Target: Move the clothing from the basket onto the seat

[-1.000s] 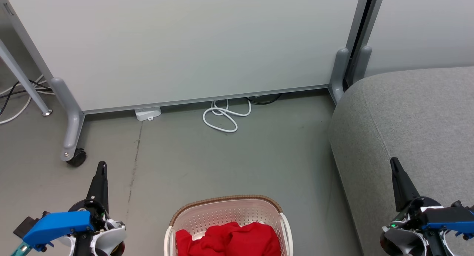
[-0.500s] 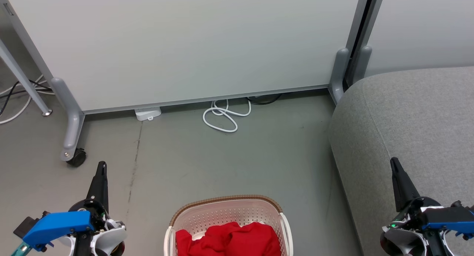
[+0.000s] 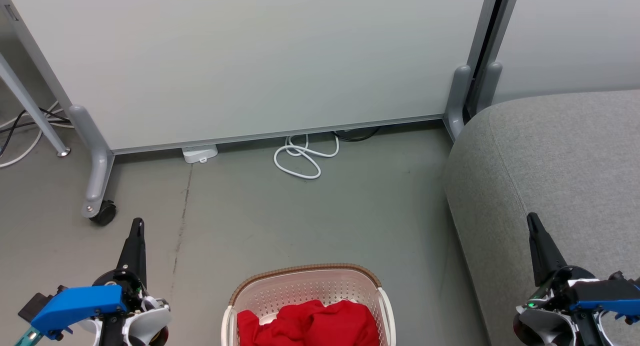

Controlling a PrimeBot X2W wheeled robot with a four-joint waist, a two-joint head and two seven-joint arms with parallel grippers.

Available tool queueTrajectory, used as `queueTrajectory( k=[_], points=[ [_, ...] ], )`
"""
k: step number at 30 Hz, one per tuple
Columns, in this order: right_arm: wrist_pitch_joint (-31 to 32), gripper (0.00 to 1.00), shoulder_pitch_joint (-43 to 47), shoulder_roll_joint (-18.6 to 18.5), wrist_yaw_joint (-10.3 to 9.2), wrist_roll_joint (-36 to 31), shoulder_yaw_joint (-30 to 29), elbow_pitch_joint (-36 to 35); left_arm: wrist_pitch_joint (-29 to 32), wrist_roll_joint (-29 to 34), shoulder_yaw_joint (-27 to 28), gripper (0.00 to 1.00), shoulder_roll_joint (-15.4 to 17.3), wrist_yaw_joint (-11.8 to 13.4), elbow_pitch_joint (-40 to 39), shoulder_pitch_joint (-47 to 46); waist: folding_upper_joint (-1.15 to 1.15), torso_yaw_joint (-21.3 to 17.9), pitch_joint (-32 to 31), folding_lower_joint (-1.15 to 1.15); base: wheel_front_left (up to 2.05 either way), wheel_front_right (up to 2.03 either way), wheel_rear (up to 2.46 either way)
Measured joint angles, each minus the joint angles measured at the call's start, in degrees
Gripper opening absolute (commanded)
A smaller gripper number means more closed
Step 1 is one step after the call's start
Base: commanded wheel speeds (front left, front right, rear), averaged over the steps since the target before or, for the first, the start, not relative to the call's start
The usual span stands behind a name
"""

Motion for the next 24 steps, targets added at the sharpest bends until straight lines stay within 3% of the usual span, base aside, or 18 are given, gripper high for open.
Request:
queueTrajectory(
  k=[24],
  points=[
    [0.00,0.00,0.00,0.00,0.00,0.00,0.00,0.00,0.00,0.00,0.00,0.00,0.00,0.00,0.00,0.00,0.00,0.00,0.00,0.00,0.00,0.00,0.00]
  ],
)
